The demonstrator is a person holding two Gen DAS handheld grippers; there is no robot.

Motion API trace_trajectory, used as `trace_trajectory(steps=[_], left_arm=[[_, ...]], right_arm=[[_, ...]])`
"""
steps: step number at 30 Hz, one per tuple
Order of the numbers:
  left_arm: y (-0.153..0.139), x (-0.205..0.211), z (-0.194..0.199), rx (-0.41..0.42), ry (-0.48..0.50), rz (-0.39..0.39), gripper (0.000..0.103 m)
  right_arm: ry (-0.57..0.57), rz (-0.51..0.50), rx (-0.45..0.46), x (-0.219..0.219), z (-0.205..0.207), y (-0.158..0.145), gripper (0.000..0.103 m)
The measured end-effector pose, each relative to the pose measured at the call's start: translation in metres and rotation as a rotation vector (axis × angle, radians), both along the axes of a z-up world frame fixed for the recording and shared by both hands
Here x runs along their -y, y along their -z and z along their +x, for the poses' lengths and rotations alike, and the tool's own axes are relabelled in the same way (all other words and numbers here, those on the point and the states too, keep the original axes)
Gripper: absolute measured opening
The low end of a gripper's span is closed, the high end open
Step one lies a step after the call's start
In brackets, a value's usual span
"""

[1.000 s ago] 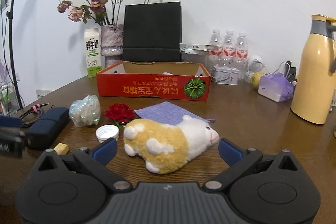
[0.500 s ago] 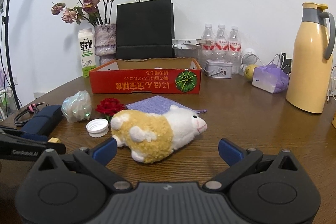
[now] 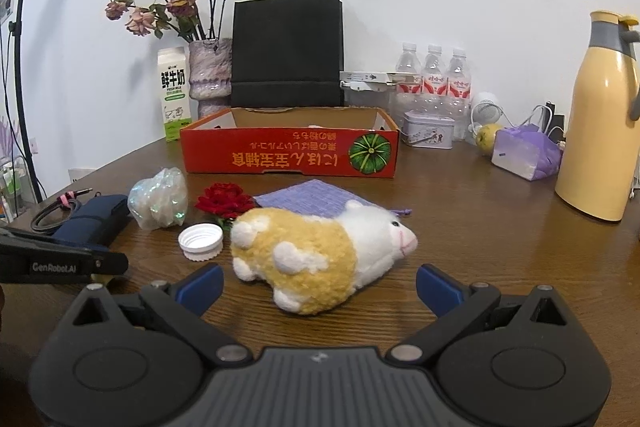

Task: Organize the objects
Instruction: 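Grasp the small yellow sponge with the left tool, then hold the sponge with the left tool while the right tool grasps the plush sheep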

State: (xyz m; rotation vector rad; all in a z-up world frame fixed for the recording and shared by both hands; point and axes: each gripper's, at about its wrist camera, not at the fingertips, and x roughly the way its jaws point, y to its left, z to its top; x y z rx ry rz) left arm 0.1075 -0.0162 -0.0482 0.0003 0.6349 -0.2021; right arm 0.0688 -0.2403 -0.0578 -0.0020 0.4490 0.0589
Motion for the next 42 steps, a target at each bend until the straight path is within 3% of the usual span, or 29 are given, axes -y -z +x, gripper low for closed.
trace_trajectory(steps=[8, 17, 30, 42], left_arm=[[-0.017, -0.019, 0.006, 0.053, -0.012, -0.026, 0.022], [-0.033, -0.037, 0.021, 0.103, -0.029, -0.029, 0.022], [-0.026, -0.044, 0.037, 0.099, -0.037, -0.080, 0.022], [-0.018, -0.050, 0.037, 0.093, -0.042, -0.097, 0.022]], right_arm=[[0.018, -0.035, -0.011, -0.030, 0.018, -0.009, 0.103], [0.142, -0.057, -0.079, -0.054, 0.062, -0.009, 0.103], [0.293, -0.033, -0.124, -0.044, 0.094, -0.001, 0.103], [0.286, -0.031, -0.123, -0.037, 0.089, 0.004, 0.103]])
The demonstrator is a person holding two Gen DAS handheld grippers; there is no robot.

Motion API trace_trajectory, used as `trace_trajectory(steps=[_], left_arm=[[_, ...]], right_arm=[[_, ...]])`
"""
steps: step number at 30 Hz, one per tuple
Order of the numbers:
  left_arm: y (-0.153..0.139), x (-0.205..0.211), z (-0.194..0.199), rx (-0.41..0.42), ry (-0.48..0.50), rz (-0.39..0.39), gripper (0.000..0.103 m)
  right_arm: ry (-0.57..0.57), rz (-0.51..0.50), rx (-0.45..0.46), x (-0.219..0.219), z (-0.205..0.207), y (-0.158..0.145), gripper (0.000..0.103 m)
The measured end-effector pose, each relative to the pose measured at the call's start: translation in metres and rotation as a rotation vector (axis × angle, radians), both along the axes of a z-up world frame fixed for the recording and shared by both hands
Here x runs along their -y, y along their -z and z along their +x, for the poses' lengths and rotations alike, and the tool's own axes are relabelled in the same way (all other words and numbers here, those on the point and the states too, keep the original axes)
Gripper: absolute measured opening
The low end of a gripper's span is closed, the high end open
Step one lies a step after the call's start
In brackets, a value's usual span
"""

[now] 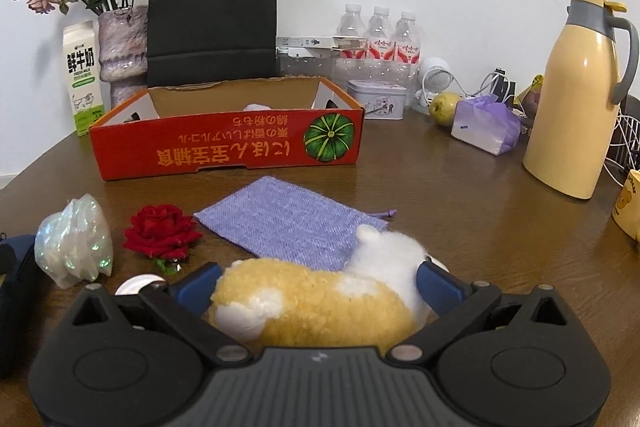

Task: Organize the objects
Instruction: 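Hold the sponge with the left tool while the right tool grasps the plush sheep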

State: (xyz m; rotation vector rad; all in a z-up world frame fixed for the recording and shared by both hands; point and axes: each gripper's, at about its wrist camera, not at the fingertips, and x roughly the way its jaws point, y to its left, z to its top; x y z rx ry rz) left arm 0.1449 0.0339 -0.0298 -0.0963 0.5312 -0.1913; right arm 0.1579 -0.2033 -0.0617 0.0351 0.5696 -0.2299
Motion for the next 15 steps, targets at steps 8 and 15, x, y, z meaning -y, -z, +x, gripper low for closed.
trace_trajectory(steps=[8, 15], left_arm=[[0.0022, -0.0005, -0.0026, 0.003, 0.008, -0.005, 0.022], [0.0030, -0.0021, -0.0037, 0.006, 0.005, -0.013, 0.022]], right_arm=[[-0.002, -0.016, 0.004, 0.0020, -0.0091, 0.0045, 0.103], [-0.010, -0.043, 0.006, -0.0012, -0.0094, 0.0075, 0.103]])
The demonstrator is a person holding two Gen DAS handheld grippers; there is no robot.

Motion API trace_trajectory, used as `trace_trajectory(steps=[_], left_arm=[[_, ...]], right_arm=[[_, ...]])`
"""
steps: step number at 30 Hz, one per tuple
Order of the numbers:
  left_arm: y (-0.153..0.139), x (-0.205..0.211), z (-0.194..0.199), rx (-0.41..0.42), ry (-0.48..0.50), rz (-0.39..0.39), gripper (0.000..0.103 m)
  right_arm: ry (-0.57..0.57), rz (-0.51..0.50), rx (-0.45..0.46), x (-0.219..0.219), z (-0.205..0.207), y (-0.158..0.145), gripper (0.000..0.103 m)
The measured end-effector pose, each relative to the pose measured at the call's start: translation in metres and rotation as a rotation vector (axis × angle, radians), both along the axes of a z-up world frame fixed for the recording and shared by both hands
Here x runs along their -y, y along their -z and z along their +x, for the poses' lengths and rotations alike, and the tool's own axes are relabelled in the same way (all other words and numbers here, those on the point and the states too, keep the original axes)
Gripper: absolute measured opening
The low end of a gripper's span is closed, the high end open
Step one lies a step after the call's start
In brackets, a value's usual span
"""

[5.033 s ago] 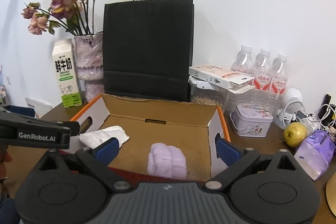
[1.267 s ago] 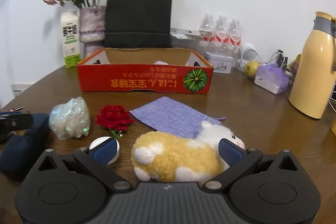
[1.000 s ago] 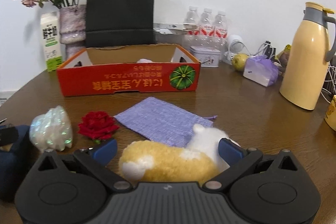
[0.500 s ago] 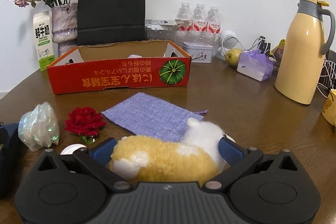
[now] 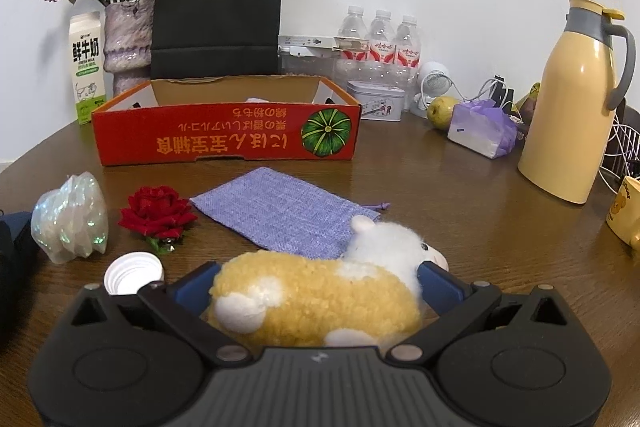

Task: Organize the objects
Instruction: 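Hold the sponge with the left tool while the right tool grasps the plush sheep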

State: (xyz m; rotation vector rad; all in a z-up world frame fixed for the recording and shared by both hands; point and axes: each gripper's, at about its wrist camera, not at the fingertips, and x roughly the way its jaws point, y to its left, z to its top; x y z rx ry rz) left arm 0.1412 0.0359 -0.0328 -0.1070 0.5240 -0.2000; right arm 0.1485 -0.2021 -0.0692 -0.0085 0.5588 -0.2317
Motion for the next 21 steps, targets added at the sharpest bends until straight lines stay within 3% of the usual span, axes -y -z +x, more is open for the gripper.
trace_trajectory(steps=[10, 21], left_arm=[[0.001, 0.001, -0.001, 0.003, -0.004, 0.002, 0.022], [0.002, 0.004, -0.001, 0.007, -0.016, 0.018, 0.022]], right_arm=[[-0.070, -0.015, -0.018, 0.003, -0.001, 0.001, 0.103], [-0.153, 0.013, 0.060, 0.013, -0.028, -0.006, 0.089]])
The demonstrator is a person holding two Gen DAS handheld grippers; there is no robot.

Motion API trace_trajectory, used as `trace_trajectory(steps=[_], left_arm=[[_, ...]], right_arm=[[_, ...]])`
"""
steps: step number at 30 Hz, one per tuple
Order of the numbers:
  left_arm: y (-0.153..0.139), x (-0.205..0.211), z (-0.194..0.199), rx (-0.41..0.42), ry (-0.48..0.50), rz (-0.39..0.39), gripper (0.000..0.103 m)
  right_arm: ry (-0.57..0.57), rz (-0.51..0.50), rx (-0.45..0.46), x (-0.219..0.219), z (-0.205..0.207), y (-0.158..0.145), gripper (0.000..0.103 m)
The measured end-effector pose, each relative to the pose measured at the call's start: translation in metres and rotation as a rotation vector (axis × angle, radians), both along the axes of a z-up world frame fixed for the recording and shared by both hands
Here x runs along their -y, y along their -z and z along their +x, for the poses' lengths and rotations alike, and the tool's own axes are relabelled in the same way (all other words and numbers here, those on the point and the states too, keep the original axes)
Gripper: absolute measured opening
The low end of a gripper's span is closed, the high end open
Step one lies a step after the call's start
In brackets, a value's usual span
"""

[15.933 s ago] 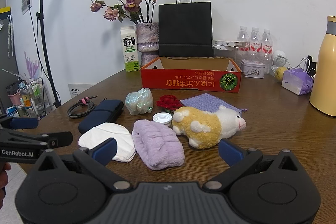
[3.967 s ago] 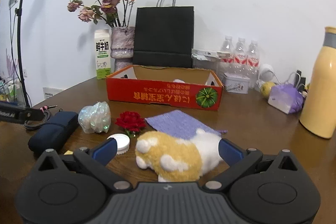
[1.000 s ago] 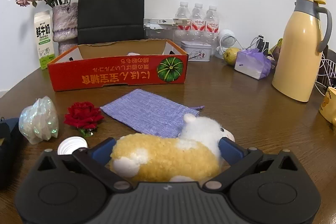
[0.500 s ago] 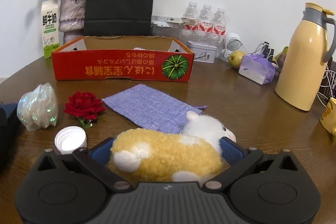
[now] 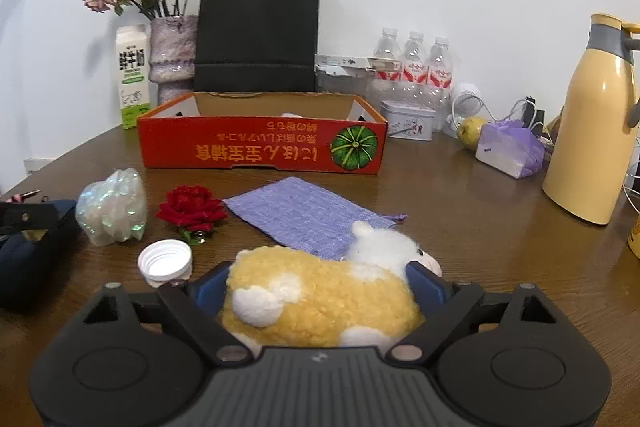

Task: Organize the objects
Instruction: 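Hold the sponge with the left tool while the right tool grasps the plush sheep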

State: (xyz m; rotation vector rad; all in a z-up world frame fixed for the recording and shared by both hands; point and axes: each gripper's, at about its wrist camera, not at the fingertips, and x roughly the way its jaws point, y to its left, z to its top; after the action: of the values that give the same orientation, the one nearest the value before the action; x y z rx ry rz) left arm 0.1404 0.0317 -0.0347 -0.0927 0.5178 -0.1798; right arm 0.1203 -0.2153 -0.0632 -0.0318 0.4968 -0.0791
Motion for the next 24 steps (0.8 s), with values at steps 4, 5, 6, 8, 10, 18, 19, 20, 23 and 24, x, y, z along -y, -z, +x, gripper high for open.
trace_trajectory(steps=[4, 5, 6, 8, 10, 18, 19, 20, 23, 24], left_arm=[[-0.001, 0.002, -0.001, 0.014, -0.009, 0.011, 0.022], [-0.001, 0.003, -0.001, 0.017, -0.010, 0.014, 0.022], [-0.002, 0.004, -0.002, 0.019, -0.011, 0.018, 0.022], [-0.002, 0.005, -0.002, 0.019, -0.015, 0.024, 0.022], [-0.001, 0.006, -0.002, 0.015, -0.020, 0.028, 0.022], [-0.001, 0.006, -0.002, 0.012, -0.032, 0.030, 0.022], [0.000, 0.006, -0.002, 0.012, -0.032, 0.029, 0.022], [0.000, 0.006, -0.002, 0.012, -0.031, 0.027, 0.022], [0.000, 0.004, -0.002, 0.011, -0.029, 0.018, 0.022], [0.000, 0.004, -0.002, 0.011, -0.028, 0.016, 0.022]], right_arm=[[-0.033, -0.009, 0.035, -0.001, -0.010, -0.003, 0.085], [-0.043, -0.016, 0.041, -0.003, -0.012, -0.003, 0.085], [-0.049, -0.022, 0.044, -0.004, -0.013, -0.004, 0.085], [-0.055, -0.024, 0.049, -0.004, -0.015, -0.004, 0.086], [-0.057, -0.012, 0.037, -0.003, -0.016, -0.004, 0.089], [-0.008, -0.106, -0.012, -0.009, -0.019, -0.004, 0.103], [-0.011, -0.084, -0.032, -0.007, -0.017, -0.002, 0.103], [-0.014, -0.053, -0.059, -0.004, -0.012, 0.000, 0.103], [0.005, 0.036, -0.121, 0.007, -0.003, 0.008, 0.103], [0.005, 0.073, -0.126, 0.011, -0.003, 0.010, 0.103]])
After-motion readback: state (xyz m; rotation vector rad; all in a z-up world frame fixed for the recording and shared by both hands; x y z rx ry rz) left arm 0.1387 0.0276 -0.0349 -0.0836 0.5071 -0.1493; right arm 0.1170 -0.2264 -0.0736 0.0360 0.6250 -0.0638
